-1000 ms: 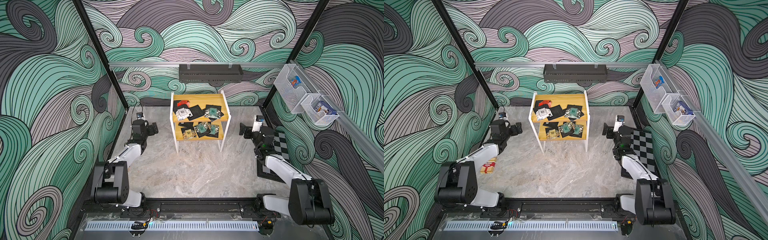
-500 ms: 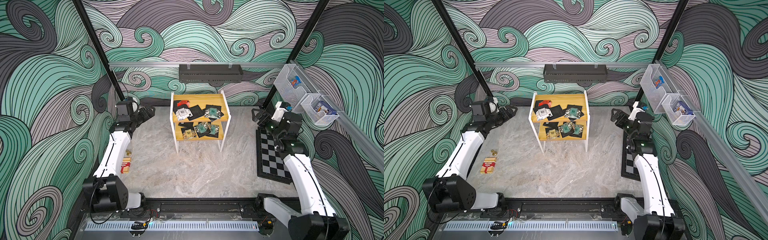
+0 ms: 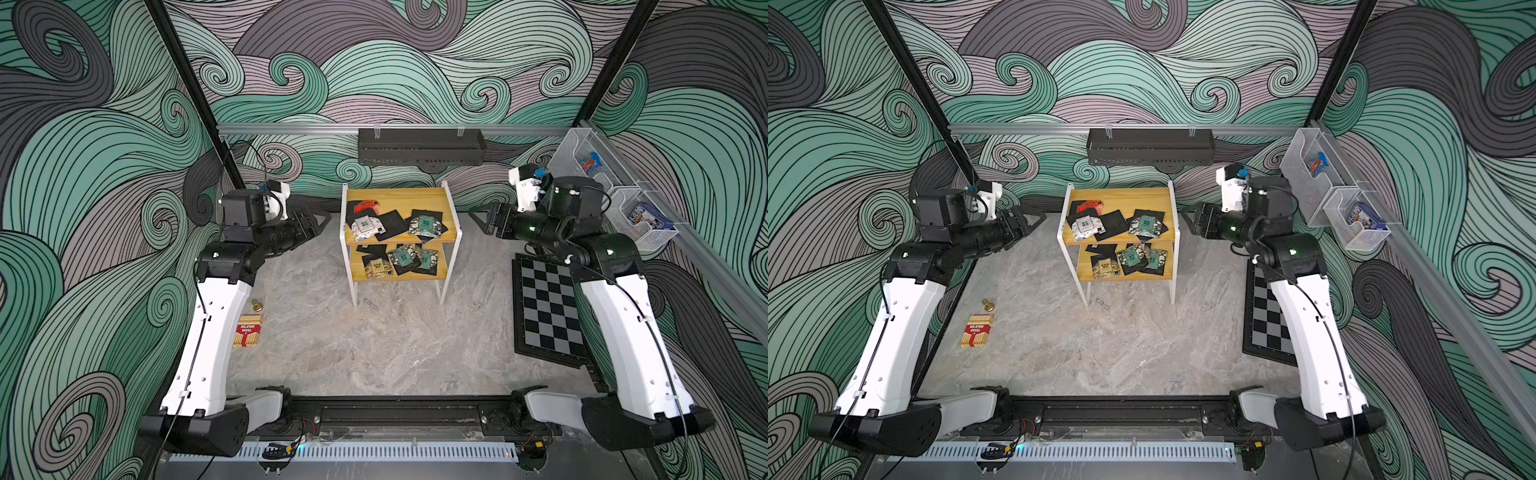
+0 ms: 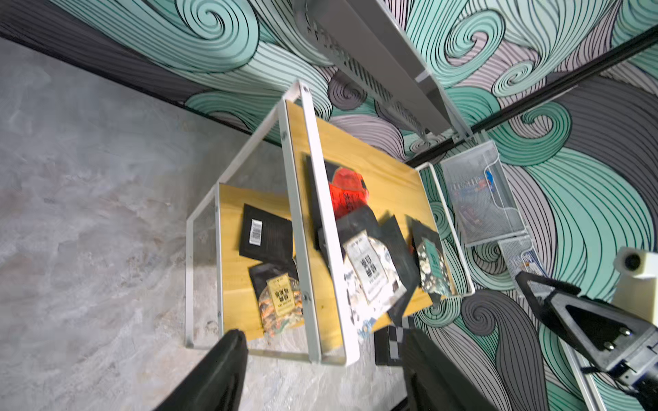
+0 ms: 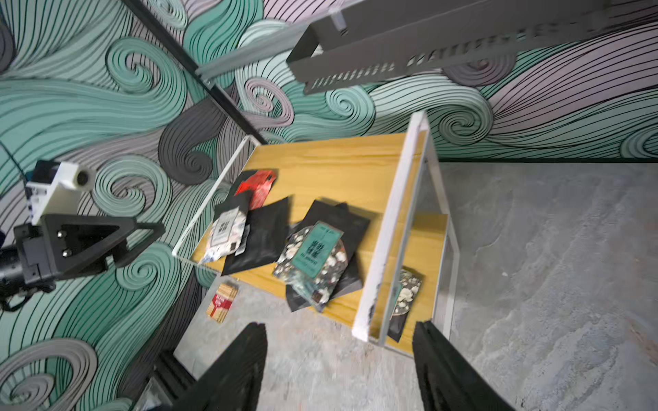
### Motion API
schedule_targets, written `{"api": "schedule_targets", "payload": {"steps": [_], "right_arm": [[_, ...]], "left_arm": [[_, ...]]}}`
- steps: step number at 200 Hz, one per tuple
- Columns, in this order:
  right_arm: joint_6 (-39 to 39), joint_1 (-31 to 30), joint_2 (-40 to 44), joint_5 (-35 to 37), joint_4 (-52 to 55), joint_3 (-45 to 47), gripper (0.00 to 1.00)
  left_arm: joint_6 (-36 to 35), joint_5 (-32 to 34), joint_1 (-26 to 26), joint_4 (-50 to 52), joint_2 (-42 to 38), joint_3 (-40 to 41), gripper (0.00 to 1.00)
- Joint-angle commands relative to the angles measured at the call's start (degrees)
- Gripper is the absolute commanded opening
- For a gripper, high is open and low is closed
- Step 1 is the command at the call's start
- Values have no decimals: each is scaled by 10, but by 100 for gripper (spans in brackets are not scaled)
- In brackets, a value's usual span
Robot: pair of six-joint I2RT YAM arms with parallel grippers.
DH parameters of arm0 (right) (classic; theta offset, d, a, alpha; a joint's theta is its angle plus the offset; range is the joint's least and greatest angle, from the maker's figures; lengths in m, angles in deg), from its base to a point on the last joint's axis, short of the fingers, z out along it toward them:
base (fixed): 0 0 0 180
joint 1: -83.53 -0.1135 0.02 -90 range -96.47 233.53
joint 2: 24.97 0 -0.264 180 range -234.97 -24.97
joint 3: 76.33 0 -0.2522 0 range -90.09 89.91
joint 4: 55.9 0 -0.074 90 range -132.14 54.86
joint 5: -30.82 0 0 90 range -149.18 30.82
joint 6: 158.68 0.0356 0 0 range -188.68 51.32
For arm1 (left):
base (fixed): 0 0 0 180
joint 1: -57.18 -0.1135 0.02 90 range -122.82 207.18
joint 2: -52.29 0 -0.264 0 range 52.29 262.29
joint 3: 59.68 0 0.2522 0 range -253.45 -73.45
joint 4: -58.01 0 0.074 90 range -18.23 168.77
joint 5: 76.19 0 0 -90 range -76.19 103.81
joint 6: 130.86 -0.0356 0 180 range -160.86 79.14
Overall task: Remove the tea bags from the shelf
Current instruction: Adjust the tea bag on the shelf.
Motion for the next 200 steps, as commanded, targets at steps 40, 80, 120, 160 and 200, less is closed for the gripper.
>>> {"api": "schedule_targets", "payload": {"steps": [40,80,120,160,200], "right_arm": [[-116,-146,-97,103,164,-154,65],[-156,-213,-170,173,194,-226,65],[-179,-248,-223,237,200,-265,71],[-194,-255,-254,266,201,-291,78],[-217,-255,-284,281,199,-306,82]], "left_arm": [[2,-20,25,42,-14,-10,59],[2,-21,45,43,-12,-5,56],[-1,-18,48,45,-12,3,56],[-3,-16,50,50,-10,5,56],[-5,-16,50,51,-7,5,56]]}}
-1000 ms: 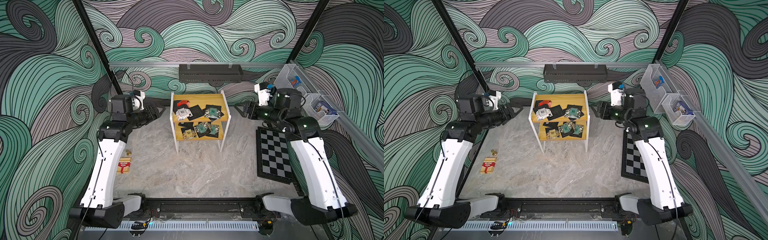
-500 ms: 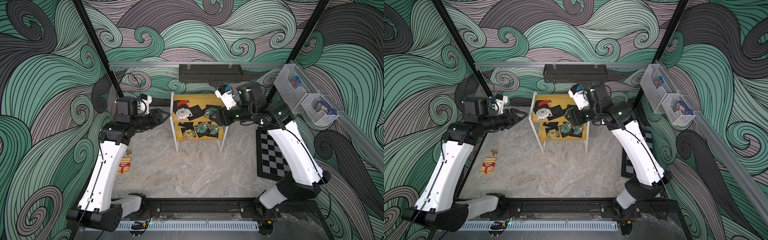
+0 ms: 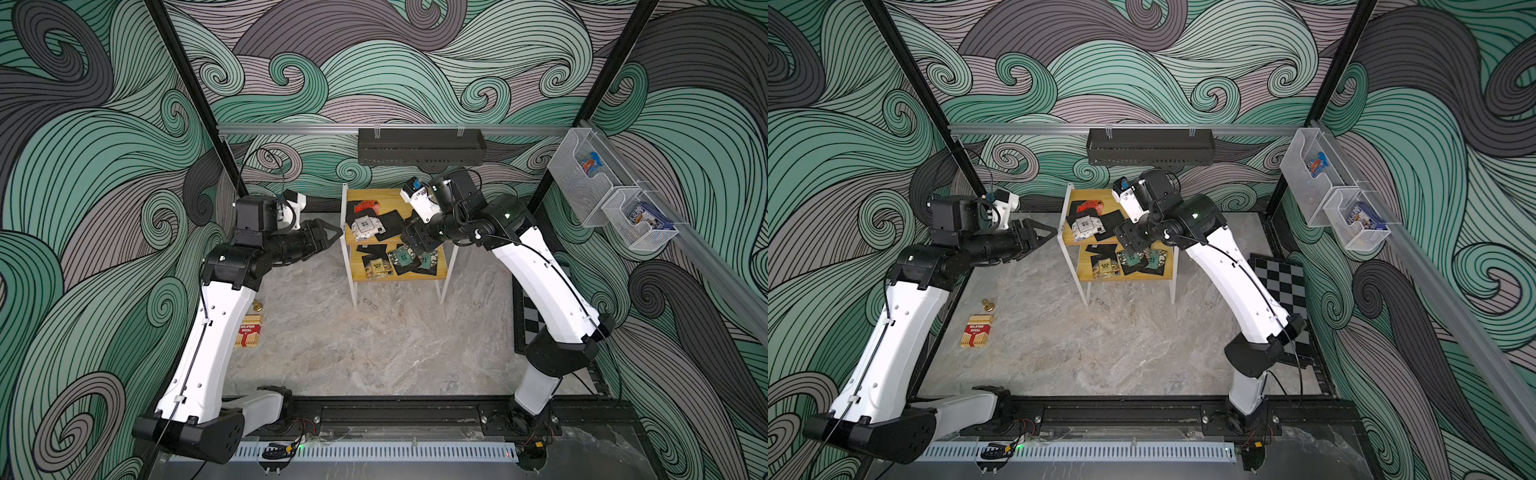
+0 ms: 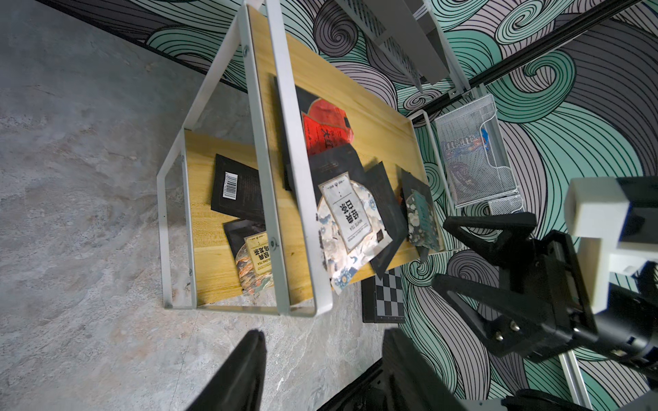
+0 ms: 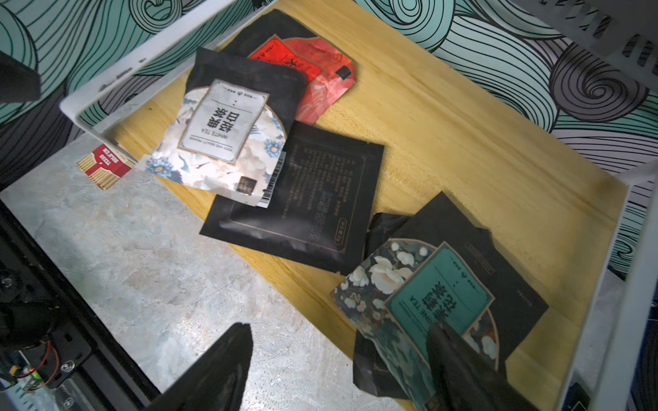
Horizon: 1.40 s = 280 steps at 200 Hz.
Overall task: Remove the tea bags from the shelf
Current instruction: Adjust the tea bag on the shelf.
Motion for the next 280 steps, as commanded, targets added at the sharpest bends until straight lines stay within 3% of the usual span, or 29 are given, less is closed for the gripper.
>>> {"api": "schedule_targets", "payload": {"steps": [1,84,186,280], "right_arm": [[-22,-2,-19,24,5,-21,82],[-24,-2,-17,7,3,15,80],[-33,-3,27,18,-19,95,68],[-44,-5,37,22,-32,78,73]], "left_arm": [[-9,-5,3,12,-2,1,56],[-8,-4,4,13,-3,7,56],[1,-4,4,7,-8,17,56],[2,-6,5,7,-5,13,56]]}}
